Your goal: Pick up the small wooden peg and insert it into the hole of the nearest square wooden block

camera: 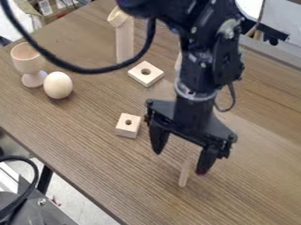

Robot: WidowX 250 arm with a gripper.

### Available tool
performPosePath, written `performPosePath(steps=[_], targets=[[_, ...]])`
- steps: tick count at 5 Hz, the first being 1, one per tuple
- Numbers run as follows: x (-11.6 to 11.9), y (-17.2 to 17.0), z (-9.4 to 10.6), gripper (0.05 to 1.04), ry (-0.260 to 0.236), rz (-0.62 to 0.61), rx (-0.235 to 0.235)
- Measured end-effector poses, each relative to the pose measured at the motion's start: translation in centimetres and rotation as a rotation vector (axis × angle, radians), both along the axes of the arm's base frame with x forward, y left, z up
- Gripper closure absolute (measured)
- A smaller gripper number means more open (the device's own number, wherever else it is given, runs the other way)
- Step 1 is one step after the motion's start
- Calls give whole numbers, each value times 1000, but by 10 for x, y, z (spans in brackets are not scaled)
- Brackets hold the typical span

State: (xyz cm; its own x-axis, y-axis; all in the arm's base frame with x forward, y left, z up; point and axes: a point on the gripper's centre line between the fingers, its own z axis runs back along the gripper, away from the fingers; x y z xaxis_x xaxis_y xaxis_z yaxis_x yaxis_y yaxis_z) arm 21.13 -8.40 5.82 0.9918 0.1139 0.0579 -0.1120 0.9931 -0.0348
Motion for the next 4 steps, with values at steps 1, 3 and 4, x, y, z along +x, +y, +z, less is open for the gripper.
performPosePath(steps=[1, 3, 4], targets=[[-4, -5, -6, 115, -2, 9, -27], [-6, -5, -23, 700, 9, 4, 4], [-6, 3, -22, 906, 20, -2, 31]])
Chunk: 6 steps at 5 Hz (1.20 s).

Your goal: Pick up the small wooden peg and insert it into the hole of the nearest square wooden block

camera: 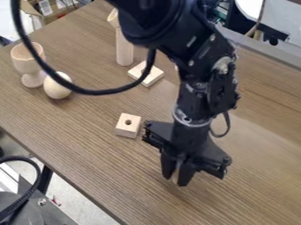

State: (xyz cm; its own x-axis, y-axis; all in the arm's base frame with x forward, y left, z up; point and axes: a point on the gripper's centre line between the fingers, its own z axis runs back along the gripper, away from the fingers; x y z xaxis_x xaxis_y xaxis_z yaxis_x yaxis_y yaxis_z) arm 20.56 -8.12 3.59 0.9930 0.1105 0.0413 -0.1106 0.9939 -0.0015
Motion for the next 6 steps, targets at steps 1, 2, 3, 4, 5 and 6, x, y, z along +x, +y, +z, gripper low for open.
performPosePath(steps=[1, 2, 3, 4, 5, 6], targets=[[4, 13, 17, 937, -25, 27, 21], [8, 30, 34, 937, -46, 64, 31], [11, 45, 42, 937, -61, 90, 15], [15, 59, 38, 937, -54, 107, 4], [23, 72, 27, 937, -27, 116, -3], [34, 85, 18, 937, -3, 114, -6]])
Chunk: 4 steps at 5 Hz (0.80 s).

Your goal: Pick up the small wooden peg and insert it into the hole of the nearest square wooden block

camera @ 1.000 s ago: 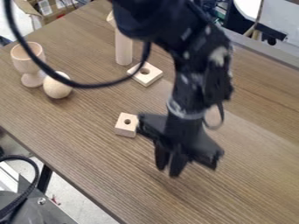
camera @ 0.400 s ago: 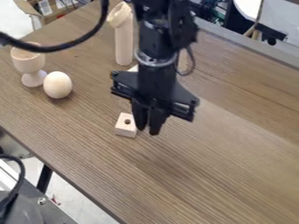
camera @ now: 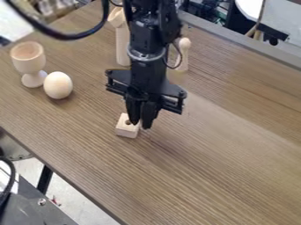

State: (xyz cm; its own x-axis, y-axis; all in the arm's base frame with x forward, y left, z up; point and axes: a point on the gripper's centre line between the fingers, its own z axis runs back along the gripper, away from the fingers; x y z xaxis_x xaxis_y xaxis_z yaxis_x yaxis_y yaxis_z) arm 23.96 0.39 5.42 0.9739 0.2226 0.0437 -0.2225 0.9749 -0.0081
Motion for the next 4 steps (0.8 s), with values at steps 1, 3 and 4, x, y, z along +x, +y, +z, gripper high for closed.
performPosePath(steps=[1, 3, 4], targets=[[8, 12, -3, 937, 6, 13, -1], [9, 23, -4, 937, 15, 37, -1], [9, 25, -4, 937, 15, 51, -1]])
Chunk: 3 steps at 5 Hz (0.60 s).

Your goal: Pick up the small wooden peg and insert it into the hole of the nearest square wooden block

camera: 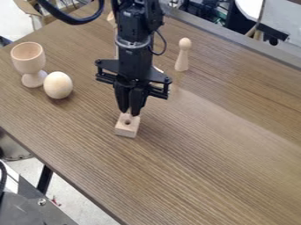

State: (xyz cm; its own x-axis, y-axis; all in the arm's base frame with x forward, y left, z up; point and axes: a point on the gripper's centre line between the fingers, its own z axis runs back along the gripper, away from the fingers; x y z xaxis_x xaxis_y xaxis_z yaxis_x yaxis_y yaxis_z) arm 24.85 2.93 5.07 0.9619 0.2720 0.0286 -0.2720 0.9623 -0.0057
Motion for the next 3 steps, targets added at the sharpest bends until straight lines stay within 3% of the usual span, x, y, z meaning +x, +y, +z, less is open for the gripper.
performPosePath(steps=[3], targets=[[-10, 0, 2, 937, 10, 15, 3]])
